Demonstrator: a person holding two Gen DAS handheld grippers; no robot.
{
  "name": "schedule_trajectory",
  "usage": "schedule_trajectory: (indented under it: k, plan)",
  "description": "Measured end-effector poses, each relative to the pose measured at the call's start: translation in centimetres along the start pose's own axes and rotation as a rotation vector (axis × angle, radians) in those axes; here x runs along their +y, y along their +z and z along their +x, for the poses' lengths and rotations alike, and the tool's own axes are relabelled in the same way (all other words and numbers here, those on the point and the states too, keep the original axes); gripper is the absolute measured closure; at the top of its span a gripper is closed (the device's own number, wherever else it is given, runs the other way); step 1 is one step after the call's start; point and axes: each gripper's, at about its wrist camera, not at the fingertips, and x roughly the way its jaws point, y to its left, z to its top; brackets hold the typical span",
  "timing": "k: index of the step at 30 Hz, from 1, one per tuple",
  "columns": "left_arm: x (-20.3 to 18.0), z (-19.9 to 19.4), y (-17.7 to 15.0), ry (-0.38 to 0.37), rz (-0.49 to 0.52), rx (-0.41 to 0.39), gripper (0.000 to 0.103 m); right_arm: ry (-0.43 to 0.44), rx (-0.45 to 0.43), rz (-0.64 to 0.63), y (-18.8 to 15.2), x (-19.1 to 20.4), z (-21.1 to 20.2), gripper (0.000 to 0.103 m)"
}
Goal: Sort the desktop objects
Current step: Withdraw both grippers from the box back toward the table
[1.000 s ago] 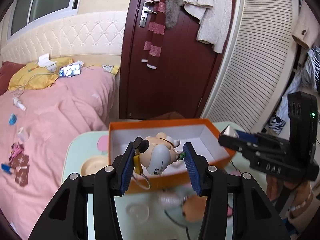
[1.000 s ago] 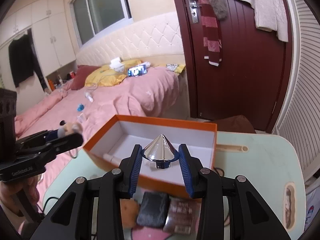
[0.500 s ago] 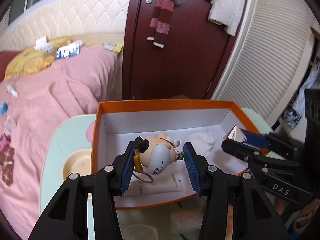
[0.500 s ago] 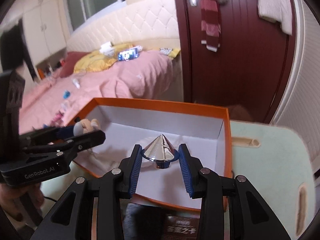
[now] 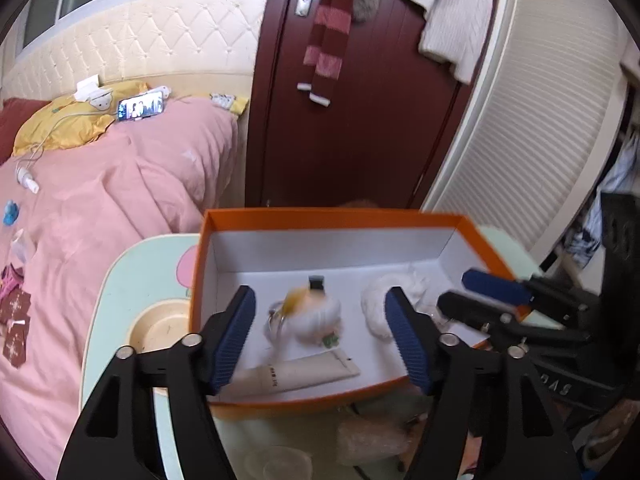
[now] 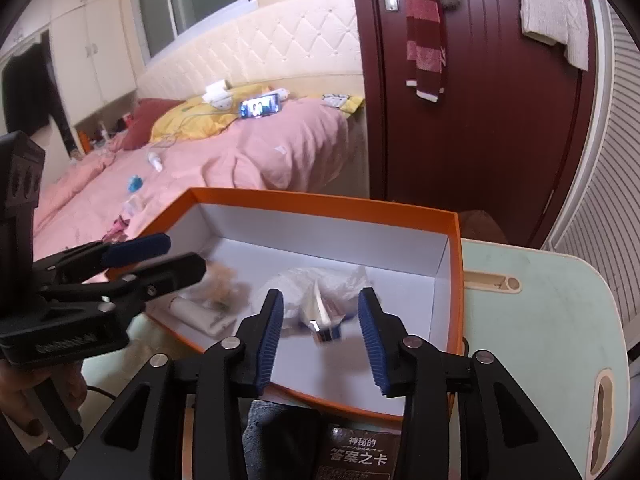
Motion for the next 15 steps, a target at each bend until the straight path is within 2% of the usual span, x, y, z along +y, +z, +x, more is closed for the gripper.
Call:
schedule_trajectory:
  k: [2, 6, 9, 15]
  plan:
    - [0.2, -1.1, 0.4, 0.005, -0.016, -0.026, 0.023, 0.027, -0.012, 0.02, 0.2, 0.0, -0.6, 0.048]
    - [0.2, -3.3, 0.7, 0.008, -0.034, -0.052, 0.023, 0.038, -0.057, 0.019, 0.6, 0.5, -2.4, 0.046]
    - [0.0, -4.8, 0.1, 0.022, -0.022, -0.024, 0.023, 0.032, -0.073, 0.005, 0.4, 0.9, -3.8, 0.044]
    - [-0.7, -7.2, -2.9, 0.073, 0.013, 0.042, 0.023, -0.001, -0.039, 0.002, -1.8, 1.0, -6.0, 0.043]
